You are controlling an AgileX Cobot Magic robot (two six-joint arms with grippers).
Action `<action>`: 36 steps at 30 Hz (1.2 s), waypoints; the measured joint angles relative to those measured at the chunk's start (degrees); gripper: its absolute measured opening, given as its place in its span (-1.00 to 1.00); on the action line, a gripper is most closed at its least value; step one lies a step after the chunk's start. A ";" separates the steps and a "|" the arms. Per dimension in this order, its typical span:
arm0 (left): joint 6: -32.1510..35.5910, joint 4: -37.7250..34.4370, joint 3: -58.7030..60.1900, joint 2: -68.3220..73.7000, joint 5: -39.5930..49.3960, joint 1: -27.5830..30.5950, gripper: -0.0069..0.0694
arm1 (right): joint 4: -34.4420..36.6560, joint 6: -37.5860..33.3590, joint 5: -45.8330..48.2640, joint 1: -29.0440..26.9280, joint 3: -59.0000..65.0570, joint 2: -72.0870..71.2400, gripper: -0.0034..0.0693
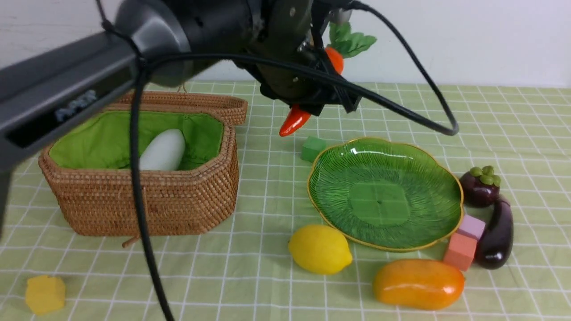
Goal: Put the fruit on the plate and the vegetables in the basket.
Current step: Use the left arm to grab a carrot and put it into the left basket
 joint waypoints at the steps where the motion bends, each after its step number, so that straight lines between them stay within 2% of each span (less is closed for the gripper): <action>1: 3.37 -0.34 0.00 -1.11 1.43 0.08 -0.14 | 0.00 -0.07 -0.62 0.00 0.00 0.00 -0.51; 4: 14.50 -1.87 0.91 -5.00 5.32 1.54 -0.14 | 0.60 -1.18 -1.57 0.00 0.00 0.00 -0.51; 6: 18.00 -2.80 1.48 -6.44 6.70 2.74 -0.14 | 1.44 -2.13 -1.93 0.00 0.00 0.00 -0.51; 7: 22.94 -4.90 2.56 -8.05 9.05 4.59 -0.14 | 3.45 -3.93 -2.13 0.00 0.00 0.11 -0.51; 11: 31.88 -10.03 5.37 -10.77 12.89 10.56 -0.14 | 7.90 -7.52 -2.18 0.00 0.00 0.57 -0.51; 13: 39.35 -12.68 7.66 -12.26 14.61 15.90 -0.14 | 11.27 -10.24 -2.18 0.00 0.00 1.08 -0.51; 17: 49.97 -14.13 11.49 -13.02 13.77 25.01 -0.14 | 15.24 -12.63 -2.31 0.00 0.00 1.81 -0.51; 19: 52.41 -14.81 12.80 -12.70 12.42 27.99 -0.14 | 15.86 -12.92 -2.31 0.00 0.00 2.06 -0.51; 21: 53.33 -15.18 13.55 -12.36 11.20 29.41 -0.14 | 15.98 -12.97 -2.31 0.00 0.00 2.13 -0.51; 24: 53.78 -16.24 15.88 -10.70 4.11 31.52 -0.14 | 16.12 -13.12 -1.95 0.00 0.00 2.24 -0.51; 28: 50.86 -15.95 16.66 -8.53 0.09 31.90 -0.11 | 16.12 -13.12 -0.91 0.00 0.00 2.24 -0.51; 30: 48.93 -15.62 16.71 -8.03 -0.39 31.95 0.01 | 16.17 -13.12 -0.08 0.00 0.00 2.24 -0.51; 33: 45.94 -15.48 16.77 -7.74 -0.67 31.95 0.39 | 16.17 -13.12 0.84 0.00 0.00 2.24 -0.51; 35: 44.17 -15.48 16.77 -7.74 -0.74 31.95 0.73 | 16.41 -13.12 1.13 0.00 0.00 2.24 -0.51; 36: 43.43 -15.48 16.77 -7.95 -0.66 31.95 0.82 | 16.57 -13.12 1.13 0.00 0.00 2.24 -0.51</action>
